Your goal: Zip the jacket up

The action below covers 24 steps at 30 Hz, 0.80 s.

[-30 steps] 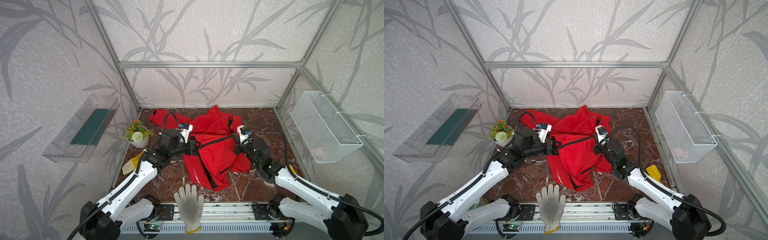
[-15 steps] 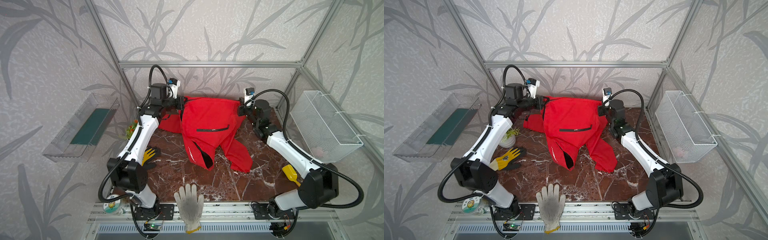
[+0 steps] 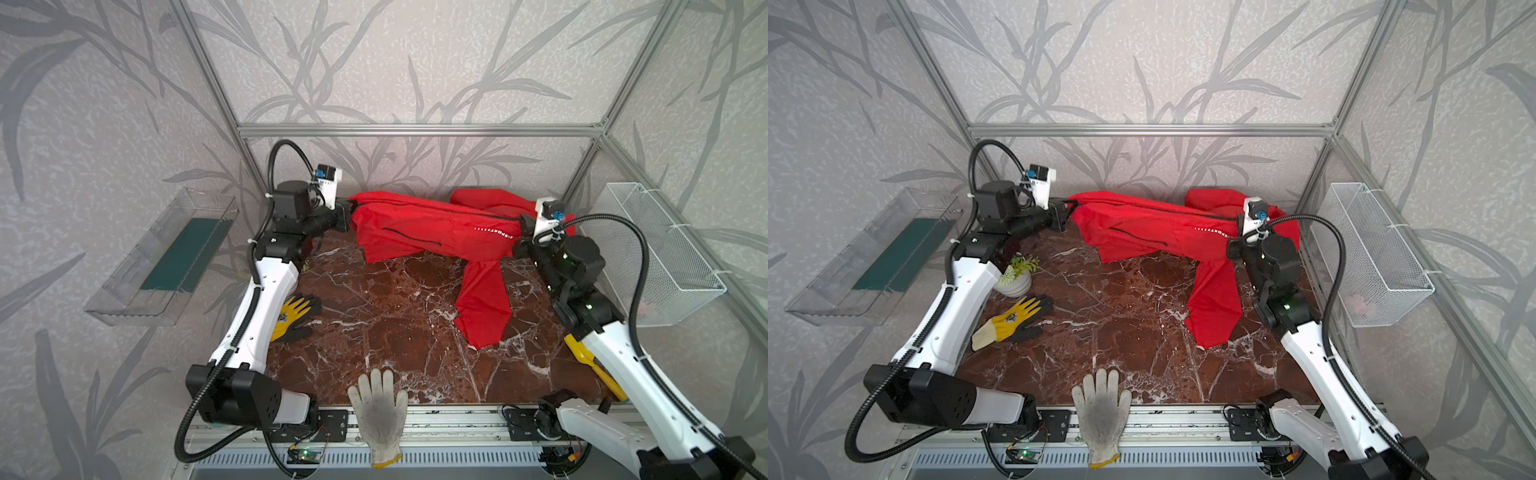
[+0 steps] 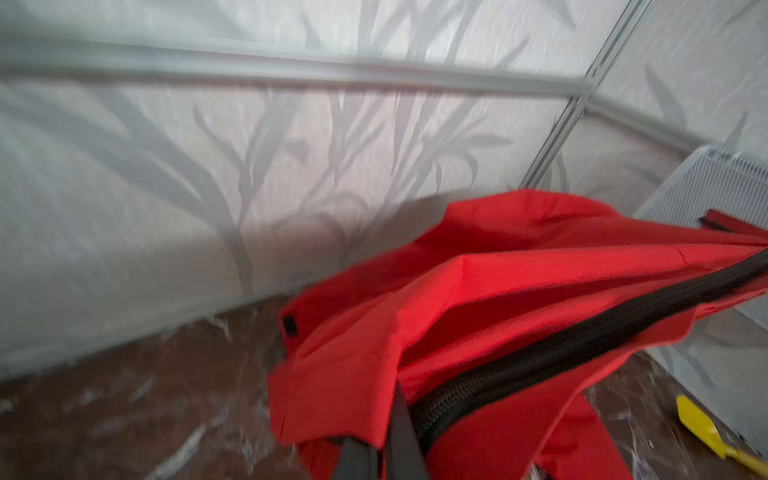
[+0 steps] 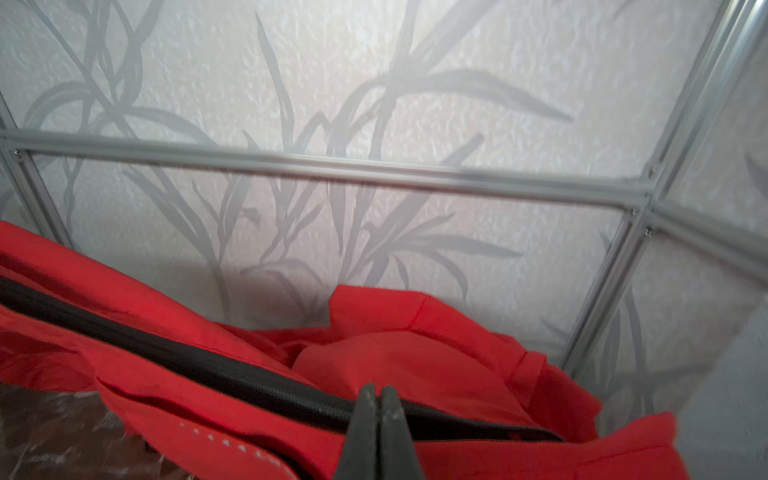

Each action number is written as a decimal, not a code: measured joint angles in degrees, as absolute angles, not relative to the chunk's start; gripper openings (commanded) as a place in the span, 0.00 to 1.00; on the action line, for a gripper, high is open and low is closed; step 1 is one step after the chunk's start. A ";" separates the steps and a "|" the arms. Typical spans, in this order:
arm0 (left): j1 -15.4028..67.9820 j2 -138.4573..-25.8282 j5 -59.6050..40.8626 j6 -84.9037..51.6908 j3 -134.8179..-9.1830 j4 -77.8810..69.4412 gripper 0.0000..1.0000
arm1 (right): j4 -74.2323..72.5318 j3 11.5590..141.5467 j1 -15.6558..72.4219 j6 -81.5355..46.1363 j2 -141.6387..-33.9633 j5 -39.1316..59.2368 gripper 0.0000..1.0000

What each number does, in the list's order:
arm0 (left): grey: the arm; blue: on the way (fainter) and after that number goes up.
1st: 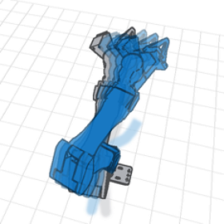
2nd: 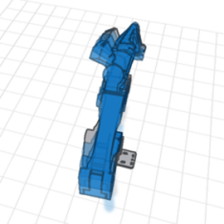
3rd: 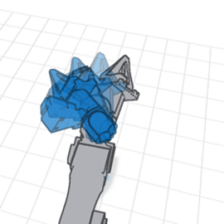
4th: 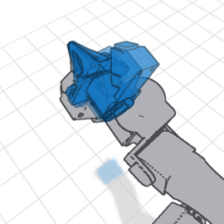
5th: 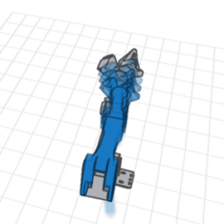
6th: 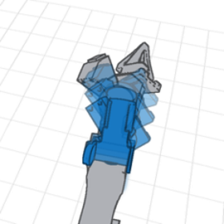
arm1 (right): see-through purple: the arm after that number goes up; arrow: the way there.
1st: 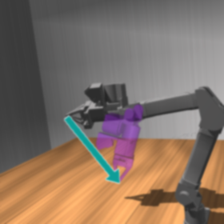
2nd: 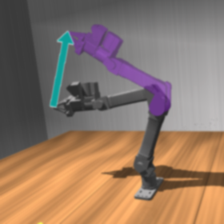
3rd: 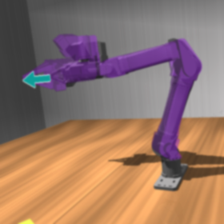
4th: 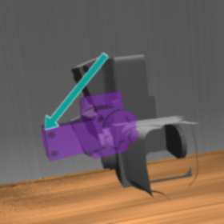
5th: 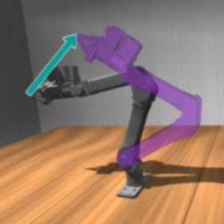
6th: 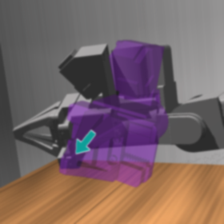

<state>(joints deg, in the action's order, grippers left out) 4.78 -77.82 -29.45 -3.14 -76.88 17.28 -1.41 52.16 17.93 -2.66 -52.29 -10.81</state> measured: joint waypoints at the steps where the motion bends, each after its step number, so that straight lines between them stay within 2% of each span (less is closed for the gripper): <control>1: 4.78 -76.47 -29.58 -3.44 -70.61 16.62 0.00 | 0.93 47.92 17.93 -6.52 -49.06 -10.41 0.00; 5: 4.78 -75.35 -28.75 -4.89 -54.54 17.23 0.00 | 10.24 33.19 19.81 -19.59 -40.62 -10.07 0.00; 9: 4.56 -73.89 -25.96 -5.56 -47.64 19.25 0.00 | 19.31 25.10 21.74 -29.93 -34.81 -12.08 0.00; 15: 3.49 -73.32 -19.07 -5.41 -46.85 19.25 0.00 | 24.99 25.08 21.82 -39.70 -33.39 -17.89 0.00; 24: 1.04 -74.02 -12.69 -5.98 -46.85 19.22 0.00 | 34.30 28.93 21.87 -49.23 -39.03 -27.86 0.00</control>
